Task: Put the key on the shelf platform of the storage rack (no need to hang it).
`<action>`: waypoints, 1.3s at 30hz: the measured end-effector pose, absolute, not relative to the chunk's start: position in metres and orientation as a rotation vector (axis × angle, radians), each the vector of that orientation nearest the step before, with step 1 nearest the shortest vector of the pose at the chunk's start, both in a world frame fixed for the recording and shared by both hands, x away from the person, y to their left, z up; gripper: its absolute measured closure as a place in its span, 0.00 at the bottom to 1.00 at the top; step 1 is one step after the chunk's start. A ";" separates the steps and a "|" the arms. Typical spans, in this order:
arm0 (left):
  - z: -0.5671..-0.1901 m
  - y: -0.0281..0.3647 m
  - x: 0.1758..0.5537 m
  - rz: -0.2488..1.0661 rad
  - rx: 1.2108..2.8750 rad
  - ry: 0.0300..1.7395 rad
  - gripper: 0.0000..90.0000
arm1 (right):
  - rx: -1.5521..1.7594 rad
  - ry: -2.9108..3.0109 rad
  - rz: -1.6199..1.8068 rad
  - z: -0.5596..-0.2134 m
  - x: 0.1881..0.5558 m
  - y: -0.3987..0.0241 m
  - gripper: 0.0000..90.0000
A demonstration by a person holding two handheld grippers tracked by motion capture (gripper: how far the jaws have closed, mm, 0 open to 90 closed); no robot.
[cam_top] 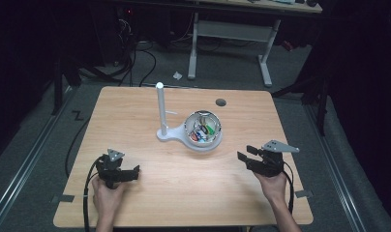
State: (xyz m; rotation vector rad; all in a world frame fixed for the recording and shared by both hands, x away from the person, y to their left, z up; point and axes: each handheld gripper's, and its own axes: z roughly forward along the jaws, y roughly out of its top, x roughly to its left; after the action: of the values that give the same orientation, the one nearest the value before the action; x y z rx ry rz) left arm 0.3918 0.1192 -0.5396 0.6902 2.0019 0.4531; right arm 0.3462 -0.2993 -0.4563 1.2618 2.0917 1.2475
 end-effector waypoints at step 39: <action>-0.540 0.119 0.392 0.454 0.693 2.000 0.01 | 1.399 2.106 1.019 -0.518 0.373 -0.297 0.51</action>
State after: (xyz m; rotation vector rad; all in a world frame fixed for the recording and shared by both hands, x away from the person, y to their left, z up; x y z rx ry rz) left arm 0.3917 0.1193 -0.5397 0.6928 2.0004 0.4545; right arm 0.3734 -0.2966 -0.5181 1.3991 2.1064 1.0189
